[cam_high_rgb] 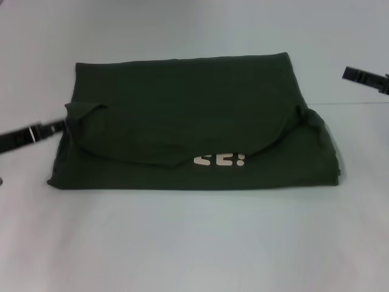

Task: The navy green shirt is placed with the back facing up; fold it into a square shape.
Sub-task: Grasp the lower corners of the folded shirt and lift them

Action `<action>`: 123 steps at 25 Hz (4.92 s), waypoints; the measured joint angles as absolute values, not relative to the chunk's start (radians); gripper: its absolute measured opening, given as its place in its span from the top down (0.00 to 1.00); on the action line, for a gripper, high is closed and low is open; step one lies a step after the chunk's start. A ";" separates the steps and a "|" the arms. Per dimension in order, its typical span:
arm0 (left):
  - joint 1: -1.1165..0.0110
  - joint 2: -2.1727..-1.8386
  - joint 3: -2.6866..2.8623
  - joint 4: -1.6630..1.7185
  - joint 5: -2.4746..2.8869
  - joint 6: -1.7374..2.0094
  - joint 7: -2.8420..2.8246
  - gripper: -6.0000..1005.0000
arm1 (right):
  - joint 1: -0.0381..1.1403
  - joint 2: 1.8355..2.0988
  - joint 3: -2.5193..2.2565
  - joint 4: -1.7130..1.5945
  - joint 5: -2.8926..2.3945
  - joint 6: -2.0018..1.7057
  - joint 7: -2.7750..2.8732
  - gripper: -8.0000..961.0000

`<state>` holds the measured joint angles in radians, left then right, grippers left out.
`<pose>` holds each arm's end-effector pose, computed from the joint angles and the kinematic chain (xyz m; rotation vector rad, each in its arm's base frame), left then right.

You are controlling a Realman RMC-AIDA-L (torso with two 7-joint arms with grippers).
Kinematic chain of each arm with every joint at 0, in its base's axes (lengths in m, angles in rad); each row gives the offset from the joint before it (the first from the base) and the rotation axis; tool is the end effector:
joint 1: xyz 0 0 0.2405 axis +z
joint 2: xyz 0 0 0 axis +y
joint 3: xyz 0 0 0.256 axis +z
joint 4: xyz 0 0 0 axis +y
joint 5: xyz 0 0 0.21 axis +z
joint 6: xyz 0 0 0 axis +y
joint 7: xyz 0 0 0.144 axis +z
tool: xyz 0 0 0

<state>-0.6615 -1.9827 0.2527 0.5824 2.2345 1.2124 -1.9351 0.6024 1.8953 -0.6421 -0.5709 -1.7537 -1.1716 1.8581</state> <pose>-0.3151 0.3991 0.0739 -1.9959 -1.3767 -0.7261 0.2892 0.4154 0.1030 -2.0532 1.1638 0.8648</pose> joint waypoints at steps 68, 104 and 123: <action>-0.687 -2.030 0.517 0.540 2.491 0.857 -2.005 0.47 | 0.589 1.887 -0.657 -0.505 -1.843 -1.211 1.858 0.08; -0.706 -2.029 0.517 0.538 2.503 0.840 -2.040 0.99 | 0.836 1.798 -0.814 -0.512 -2.429 -1.258 2.367 0.08; -0.706 -2.029 0.515 0.538 2.502 0.837 -2.040 0.99 | 0.839 1.912 -0.850 -0.454 -2.466 -1.005 2.233 0.15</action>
<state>-0.7057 -2.0295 0.5155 0.5385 2.5018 0.8375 -2.0402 0.8394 1.9117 -0.8502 -0.4539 -2.4663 -1.0045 2.2331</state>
